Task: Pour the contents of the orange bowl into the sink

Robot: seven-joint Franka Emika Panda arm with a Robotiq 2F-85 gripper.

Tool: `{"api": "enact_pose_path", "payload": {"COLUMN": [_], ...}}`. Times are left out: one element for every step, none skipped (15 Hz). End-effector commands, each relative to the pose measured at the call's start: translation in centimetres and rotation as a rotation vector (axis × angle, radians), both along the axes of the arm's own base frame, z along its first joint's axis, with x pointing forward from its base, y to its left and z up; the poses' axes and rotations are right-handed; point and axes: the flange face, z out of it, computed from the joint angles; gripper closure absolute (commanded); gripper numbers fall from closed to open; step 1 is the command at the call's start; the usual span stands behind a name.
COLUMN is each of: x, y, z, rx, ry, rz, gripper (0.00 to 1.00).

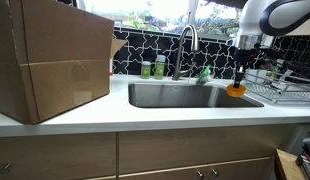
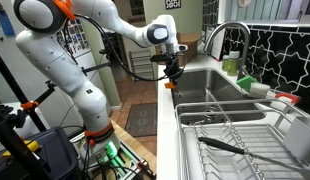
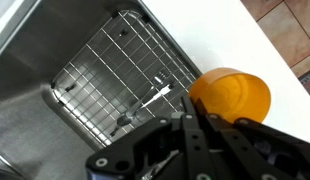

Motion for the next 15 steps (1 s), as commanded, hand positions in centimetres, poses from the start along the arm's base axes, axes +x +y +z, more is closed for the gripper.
{"api": "enact_pose_path", "payload": {"x": [0.2, 0.2, 0.2, 0.2, 0.1, 0.1, 0.1, 0.0, 0.0, 0.0, 0.0, 0.0, 0.0, 0.0, 0.0], "y": [1.9, 2.5, 2.8, 3.1, 3.2, 3.4, 3.4, 3.5, 3.6, 3.7, 3.8, 3.9, 3.9, 4.0, 4.1], "z": [-2.0, -2.5, -3.0, -3.5, -4.1, -4.8, -5.3, -5.6, -5.9, -6.2, -6.4, -6.5, -6.5, -6.3, -6.2], "rx": [0.108, 0.149, 0.18, 0.2, 0.21, 0.223, 0.205, 0.218, 0.217, 0.221, 0.214, 0.206, 0.206, 0.193, 0.183], "ry": [-0.009, 0.003, 0.015, 0.033, 0.043, 0.062, 0.066, 0.068, 0.08, 0.087, 0.092, 0.088, 0.082, 0.076, 0.069], "rz": [0.033, 0.034, 0.037, 0.042, 0.041, 0.046, 0.042, 0.056, 0.056, 0.063, 0.065, 0.067, 0.071, 0.076, 0.078], "gripper": [0.99, 0.99, 0.99, 0.99, 0.99, 0.99, 0.99, 0.99, 0.99, 0.99, 0.99, 0.71, 0.7, 0.63, 0.57]}}
